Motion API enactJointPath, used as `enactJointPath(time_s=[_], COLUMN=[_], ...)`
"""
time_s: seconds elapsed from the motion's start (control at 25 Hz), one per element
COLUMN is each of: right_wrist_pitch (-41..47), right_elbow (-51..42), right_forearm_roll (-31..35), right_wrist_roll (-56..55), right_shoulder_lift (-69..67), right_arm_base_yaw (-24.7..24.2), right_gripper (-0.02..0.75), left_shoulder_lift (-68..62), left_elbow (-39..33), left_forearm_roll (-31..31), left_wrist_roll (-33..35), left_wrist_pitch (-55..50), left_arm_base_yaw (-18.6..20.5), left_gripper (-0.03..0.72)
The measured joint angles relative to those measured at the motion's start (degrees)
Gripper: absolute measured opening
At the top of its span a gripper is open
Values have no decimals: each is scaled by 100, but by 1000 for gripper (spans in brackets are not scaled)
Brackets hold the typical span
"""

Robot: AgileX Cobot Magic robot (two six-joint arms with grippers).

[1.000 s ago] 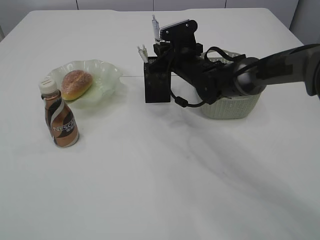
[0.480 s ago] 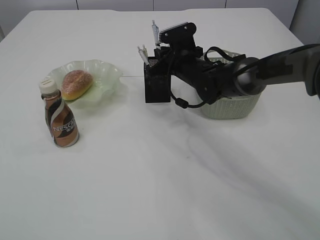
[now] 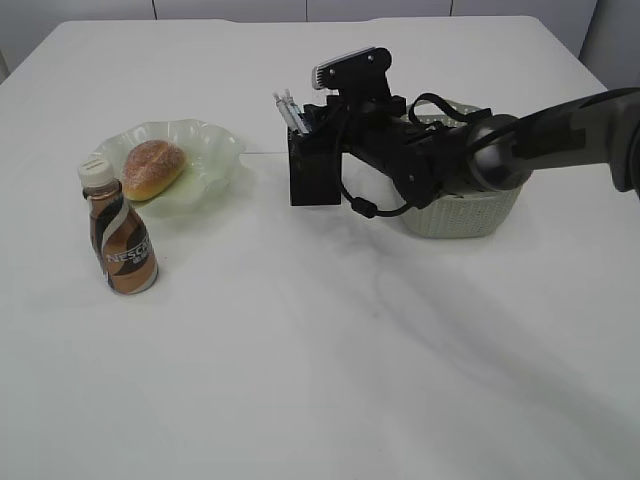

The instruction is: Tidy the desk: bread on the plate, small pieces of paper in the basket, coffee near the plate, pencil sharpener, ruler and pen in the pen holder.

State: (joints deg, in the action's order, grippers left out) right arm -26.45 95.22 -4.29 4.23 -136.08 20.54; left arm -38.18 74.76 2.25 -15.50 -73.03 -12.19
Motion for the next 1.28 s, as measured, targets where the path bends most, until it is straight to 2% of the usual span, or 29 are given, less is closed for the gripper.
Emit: enactJointPath(time_s=[0.12, 0.28, 0.68, 0.84, 0.96, 1.08, 1.28], right_wrist_pitch=[258, 1145, 4455, 5429, 6245, 7149, 8454], right_elbow=[0, 0, 0, 0, 0, 0, 0], right_forearm_roll=[0, 0, 165, 211, 223, 223, 223], right_wrist_roll=[-30, -175, -463, -491, -558, -571, -570], right_shoulder_lift=[10, 280, 2251, 3304, 4063, 4707, 5607], right_arm_base_yaw=[0, 0, 0, 0, 0, 0, 0], right_gripper=[301, 302, 302, 307, 342, 379, 387], left_shoulder_lift=[0, 0, 0, 0, 0, 0, 0], left_elbow=[0, 0, 0, 0, 0, 0, 0], left_forearm_roll=[0, 0, 68, -6, -47, -69, -102], left_wrist_roll=[0, 0, 59, 369, 429, 483, 505], left_wrist_pitch=[0, 0, 0, 0, 0, 0, 0], left_arm_base_yaw=[0, 0, 0, 0, 0, 0, 0], left_gripper=[311, 310, 321, 420, 503, 529, 537])
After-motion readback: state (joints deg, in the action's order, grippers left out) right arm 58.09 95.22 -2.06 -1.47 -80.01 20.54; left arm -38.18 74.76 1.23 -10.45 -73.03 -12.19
